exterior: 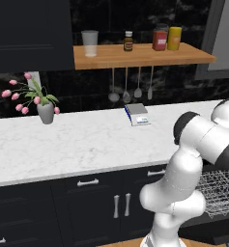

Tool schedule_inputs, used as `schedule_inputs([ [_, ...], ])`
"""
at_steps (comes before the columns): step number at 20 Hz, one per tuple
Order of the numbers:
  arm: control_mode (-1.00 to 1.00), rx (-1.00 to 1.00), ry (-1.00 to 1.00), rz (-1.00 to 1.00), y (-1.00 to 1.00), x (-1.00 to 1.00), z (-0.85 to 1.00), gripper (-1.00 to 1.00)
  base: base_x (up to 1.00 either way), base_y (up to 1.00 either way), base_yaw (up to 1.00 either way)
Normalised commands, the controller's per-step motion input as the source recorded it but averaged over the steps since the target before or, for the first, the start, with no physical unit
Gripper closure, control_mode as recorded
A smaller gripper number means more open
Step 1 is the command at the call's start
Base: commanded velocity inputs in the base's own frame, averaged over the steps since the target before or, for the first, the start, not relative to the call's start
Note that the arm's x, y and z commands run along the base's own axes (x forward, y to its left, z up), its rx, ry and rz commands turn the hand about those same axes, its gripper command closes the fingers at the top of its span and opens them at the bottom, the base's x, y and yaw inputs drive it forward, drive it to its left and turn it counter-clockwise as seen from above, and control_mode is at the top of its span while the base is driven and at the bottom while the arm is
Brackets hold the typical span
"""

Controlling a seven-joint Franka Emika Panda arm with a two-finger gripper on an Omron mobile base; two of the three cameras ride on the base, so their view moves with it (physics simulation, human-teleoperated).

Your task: Pick up the cup and bowl from the counter, place them in the dishwasher, and close the dishwasher door.

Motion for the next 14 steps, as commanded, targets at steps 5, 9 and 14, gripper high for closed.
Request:
schedule_inputs([
  [5,-1.0,0.18,-0.28,0.13,-0.03,-1.0,0.13,1.0,0.0,0.0,0.0],
  [9,-1.0,0.14,-0.29,0.22,-0.13,-0.93,-0.25,1.0,0.0,0.0,0.0],
  [14,-1.0,0.05,-0.23,0.24,-0.09,-0.55,-0.62,1.0,0.0,0.0,0.0],
])
